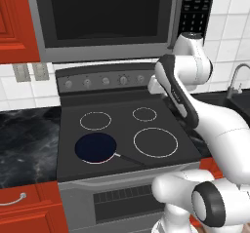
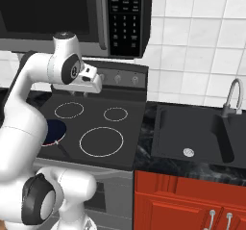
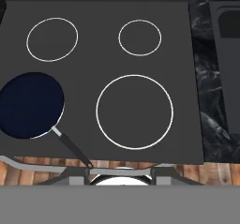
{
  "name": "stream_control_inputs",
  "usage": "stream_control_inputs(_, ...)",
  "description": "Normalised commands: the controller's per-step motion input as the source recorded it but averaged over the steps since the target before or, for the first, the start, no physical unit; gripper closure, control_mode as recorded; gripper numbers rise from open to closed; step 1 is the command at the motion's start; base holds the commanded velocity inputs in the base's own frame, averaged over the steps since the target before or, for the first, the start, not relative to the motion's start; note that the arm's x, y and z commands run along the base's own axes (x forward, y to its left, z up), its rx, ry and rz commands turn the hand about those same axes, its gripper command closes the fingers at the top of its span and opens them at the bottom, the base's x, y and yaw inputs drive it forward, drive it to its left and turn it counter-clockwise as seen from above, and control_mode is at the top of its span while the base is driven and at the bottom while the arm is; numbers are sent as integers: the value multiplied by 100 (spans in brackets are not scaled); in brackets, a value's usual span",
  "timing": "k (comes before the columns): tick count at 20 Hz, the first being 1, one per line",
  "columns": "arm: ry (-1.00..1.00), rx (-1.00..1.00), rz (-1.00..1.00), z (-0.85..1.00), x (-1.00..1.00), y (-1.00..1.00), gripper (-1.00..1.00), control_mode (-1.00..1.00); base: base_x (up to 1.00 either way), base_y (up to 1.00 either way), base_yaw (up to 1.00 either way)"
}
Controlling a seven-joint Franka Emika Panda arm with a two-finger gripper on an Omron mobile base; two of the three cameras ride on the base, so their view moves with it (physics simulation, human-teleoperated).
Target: Turn off the front left burner of the stove.
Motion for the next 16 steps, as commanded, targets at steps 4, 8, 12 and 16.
stream_control_inputs(4,0,0,0,0,-1,4,-100,-100,0,0,0)
stream_control_inputs(8,-9,-1,0,-1,-16,40,-100,-100,0,0,0)
stream_control_inputs(12,-14,0,-2,-5,-18,76,-100,-100,0,0,0)
stream_control_inputs(16,-19,0,-13,-2,-12,90,-100,-100,0,0,0)
